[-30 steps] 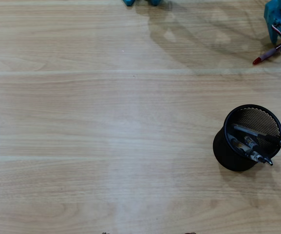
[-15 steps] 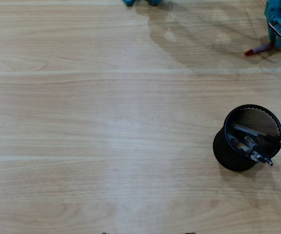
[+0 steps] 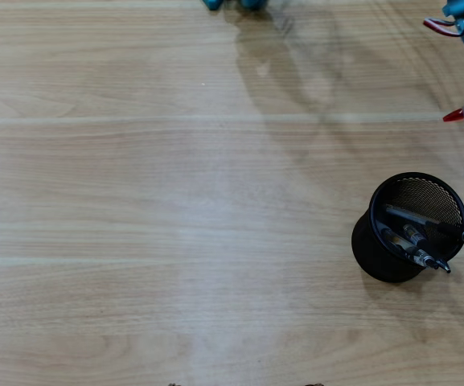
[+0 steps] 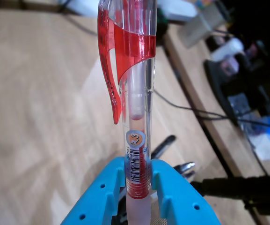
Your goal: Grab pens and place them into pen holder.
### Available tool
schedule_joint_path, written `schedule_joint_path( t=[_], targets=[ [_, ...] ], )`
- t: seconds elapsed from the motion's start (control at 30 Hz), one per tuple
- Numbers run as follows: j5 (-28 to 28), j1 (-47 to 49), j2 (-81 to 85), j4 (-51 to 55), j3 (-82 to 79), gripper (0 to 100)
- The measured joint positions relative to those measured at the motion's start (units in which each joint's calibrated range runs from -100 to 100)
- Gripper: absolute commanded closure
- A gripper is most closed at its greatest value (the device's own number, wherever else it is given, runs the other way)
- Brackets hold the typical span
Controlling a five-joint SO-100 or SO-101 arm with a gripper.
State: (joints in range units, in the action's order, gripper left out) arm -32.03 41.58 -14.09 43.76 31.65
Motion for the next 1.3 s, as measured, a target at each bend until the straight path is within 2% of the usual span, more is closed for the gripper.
schedule_joint_path(
  t=[0.13,0.3,0.47,0.67,0.87,1.1,1.2,1.3],
  targets=[
    [-9.29,-5.83,0.34,-12.06,-3.63,98],
    [-20.29,-10.98,0.34,-34.28,-16.56,98],
    [-26.29,-14.52,0.34,-52.02,-29.31,98],
    [-27.18,-16.12,0.34,-58.57,-40.11,96],
    [-27.18,-15.7,0.34,-60.64,-42.05,80],
    [-27.02,-15.11,0.76,-60.81,-42.05,84],
    [-24.41,-14.94,2.54,-60.81,-42.05,84],
    [-18.1,-15.03,8.38,-59.26,-42.23,84]
  ],
)
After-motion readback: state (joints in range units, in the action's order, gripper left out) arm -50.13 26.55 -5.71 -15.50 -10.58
